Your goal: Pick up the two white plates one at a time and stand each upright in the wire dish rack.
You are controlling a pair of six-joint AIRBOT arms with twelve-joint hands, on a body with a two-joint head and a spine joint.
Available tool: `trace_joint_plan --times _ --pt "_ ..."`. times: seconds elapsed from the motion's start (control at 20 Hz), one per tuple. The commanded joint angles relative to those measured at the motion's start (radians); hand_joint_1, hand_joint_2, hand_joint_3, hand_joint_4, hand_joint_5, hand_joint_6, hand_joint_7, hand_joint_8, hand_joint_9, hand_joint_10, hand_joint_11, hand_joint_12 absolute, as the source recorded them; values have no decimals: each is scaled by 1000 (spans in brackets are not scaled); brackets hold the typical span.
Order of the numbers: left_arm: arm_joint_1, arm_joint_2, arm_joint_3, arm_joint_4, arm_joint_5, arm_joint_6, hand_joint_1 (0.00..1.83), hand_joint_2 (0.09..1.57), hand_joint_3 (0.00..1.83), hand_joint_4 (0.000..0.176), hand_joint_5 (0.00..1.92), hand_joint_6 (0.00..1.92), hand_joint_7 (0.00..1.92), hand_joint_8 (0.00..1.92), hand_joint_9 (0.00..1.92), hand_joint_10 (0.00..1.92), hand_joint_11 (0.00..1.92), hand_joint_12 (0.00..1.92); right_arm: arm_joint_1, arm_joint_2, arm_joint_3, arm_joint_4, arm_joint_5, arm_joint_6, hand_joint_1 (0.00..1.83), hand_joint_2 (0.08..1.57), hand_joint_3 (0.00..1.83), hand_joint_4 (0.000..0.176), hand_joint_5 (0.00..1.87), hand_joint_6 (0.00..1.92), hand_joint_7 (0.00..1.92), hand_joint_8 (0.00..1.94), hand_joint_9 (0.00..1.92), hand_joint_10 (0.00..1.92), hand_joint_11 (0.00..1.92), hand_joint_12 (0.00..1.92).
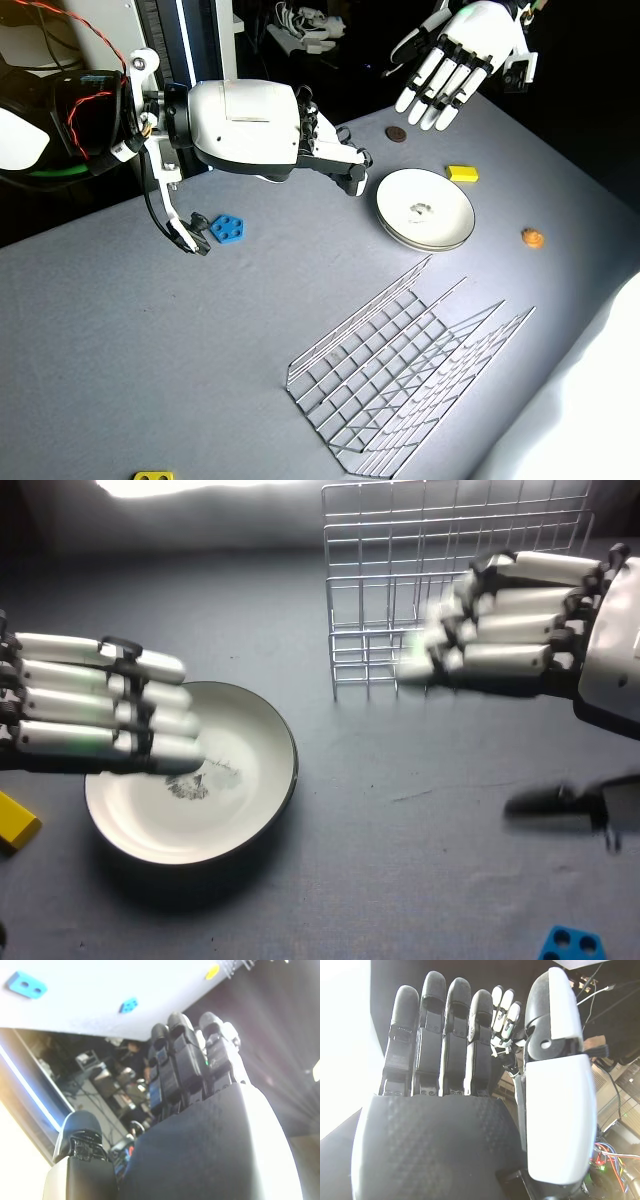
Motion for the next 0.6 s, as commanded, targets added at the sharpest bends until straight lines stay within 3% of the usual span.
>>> trace_joint_plan --times 0.0,0.4,0.55 --pt "-14 6 0 -82 -70 -3 0 955 32 0 0 0 0 0 0 0 0 0 6 2 -6 23 133 2 0 1025 11 0 0 0 0 0 0 0 0 0" --pt "-34 0 -2 25 -77 -3 0 943 14 0 0 0 0 0 0 0 0 0 7 2 -6 23 133 -7 3 1003 0 0 0 0 0 0 0 0 0 0" --pt "-38 -19 32 81 -69 -4 0 947 14 0 0 0 0 0 0 0 0 0 8 2 -4 23 130 -8 0 999 0 0 0 0 0 0 0 0 0 0"
